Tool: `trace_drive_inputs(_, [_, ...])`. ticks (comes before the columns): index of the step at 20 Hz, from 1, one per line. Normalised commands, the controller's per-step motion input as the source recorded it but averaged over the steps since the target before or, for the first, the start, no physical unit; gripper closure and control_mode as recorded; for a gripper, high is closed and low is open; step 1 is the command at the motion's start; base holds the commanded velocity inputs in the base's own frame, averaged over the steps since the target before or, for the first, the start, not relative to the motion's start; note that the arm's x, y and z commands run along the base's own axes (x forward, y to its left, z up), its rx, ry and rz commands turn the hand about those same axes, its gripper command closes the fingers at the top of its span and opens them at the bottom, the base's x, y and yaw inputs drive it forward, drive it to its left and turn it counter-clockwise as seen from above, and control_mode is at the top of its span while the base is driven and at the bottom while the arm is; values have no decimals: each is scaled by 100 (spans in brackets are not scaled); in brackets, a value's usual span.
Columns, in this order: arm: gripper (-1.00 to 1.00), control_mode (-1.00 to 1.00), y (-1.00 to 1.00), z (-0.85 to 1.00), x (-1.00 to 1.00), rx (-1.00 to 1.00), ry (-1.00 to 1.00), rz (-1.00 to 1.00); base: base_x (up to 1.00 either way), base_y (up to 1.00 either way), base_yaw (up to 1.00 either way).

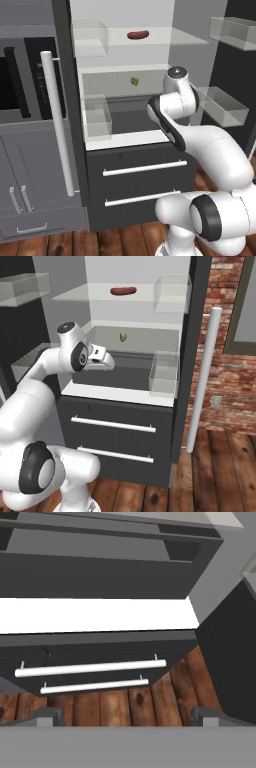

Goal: Retrieve the sausage and cheese from the fridge and place them on the cutting board on the counter.

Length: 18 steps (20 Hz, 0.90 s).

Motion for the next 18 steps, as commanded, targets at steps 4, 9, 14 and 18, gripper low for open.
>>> trace_drive_inputs(4, [-100,-100,-1,-6,-26,2,3,0,0,0,0])
trace_drive_inputs(9, [-100,-100,23,-2,-28,0,0,1,0,0,0])
trace_drive_inputs(14, [-100,-100,0,0,0,0,-2,1,0,0,0])
trace_drive_inputs(18, [-100,-100,0,0,0,0,0,0,0,0,0])
